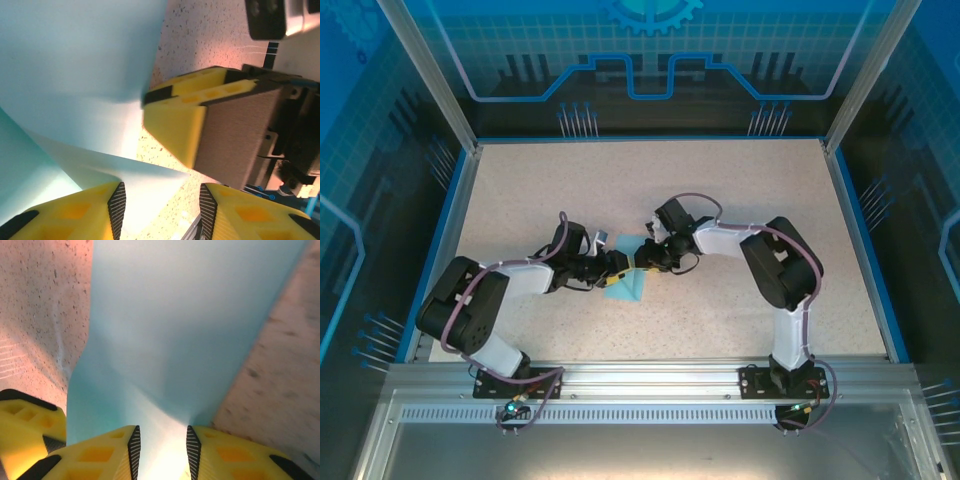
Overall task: Fold a paper plane with a square sheet of paper (pick it up from the middle)
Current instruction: Fold the triangle a second time at the center of the table.
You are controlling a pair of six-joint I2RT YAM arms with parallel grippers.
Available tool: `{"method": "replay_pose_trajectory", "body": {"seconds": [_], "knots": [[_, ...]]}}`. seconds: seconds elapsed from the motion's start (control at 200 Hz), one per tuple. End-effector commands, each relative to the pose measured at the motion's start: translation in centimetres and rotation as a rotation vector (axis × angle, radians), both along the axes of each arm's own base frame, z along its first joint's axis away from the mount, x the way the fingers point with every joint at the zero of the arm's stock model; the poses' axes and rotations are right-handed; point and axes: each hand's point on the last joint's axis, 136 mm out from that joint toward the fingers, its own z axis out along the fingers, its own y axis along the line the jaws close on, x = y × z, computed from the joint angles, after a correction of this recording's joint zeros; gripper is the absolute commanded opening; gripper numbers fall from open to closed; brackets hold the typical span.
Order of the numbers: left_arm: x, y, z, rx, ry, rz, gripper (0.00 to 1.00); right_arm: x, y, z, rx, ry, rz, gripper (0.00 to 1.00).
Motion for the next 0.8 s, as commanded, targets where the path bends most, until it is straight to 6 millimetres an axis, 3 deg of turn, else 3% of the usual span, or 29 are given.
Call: {"method": "replay_pose_trajectory", "body": {"seconds": [0.0,0.11,0.29,0.46,0.795], "knots": [[1.0,-0.5,0.5,-0.011,-0.026,0.010,0.45,0.3,-1.1,2.8,0.021,-0.067,-0.020,0.34],[1.1,-0.5,0.4,-0.006,-0.023,0.012,0.45,-0.1,-1.6,3.5,0.028,-0.104,0.003,0.39],[1.1,-0.4,0.3,-0.003,-0.018,0.017,0.41,-1.2,0.0,4.1,0.095,-0.110,0.089,0.42],[1.1,-0.4,0.4,0.000,-0.021,0.015,0.34,-1.3,1.1,3.5,0.092,-0.097,0.116,0.39],[1.0,-0.3,0.2,0.012,-0.015,0.015,0.31,-1.6,2.5,3.0,0.123,-0.071,0.159,0.31]]}}
